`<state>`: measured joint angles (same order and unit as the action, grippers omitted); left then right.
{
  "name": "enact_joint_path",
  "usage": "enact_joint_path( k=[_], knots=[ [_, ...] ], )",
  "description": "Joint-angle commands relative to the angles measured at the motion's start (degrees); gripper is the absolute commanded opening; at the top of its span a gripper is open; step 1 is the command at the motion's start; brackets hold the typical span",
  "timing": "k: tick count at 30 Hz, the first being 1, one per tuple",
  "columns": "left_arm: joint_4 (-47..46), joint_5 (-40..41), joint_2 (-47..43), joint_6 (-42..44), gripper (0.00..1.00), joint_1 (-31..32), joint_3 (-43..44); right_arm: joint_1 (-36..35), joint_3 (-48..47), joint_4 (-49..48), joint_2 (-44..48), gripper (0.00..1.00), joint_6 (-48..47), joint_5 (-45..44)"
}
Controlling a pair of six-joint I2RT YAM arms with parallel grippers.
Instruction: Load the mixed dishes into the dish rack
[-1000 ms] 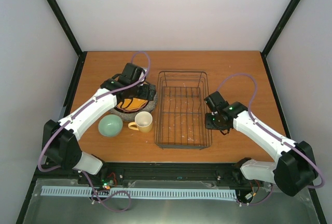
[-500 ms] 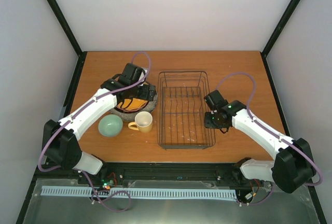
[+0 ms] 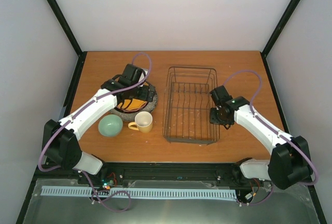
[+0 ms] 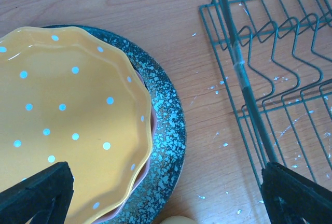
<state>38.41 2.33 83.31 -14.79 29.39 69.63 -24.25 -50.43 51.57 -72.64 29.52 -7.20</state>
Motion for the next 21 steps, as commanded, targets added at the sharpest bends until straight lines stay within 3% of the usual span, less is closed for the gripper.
enact_joint_path(
  k=[1,12,21],
  knots=[
    [-1.24,1.13,0.31,1.75,0.99,0.10,-0.15,2.74,-2.72,-2.69,-2.31,0.03,-1.06,-2.18],
    [-3.40,1.14,0.85,2.79,1.00,-1.11,-1.37,7.42,-8.19,-4.97,-12.23,0.03,-12.78,0.25],
    [-7.13,-5.00,-0.87,3.00,1.00,-7.14,-3.70,10.09,-12.13,-5.25,-17.40,0.03,-17.21,0.68]
  ],
)
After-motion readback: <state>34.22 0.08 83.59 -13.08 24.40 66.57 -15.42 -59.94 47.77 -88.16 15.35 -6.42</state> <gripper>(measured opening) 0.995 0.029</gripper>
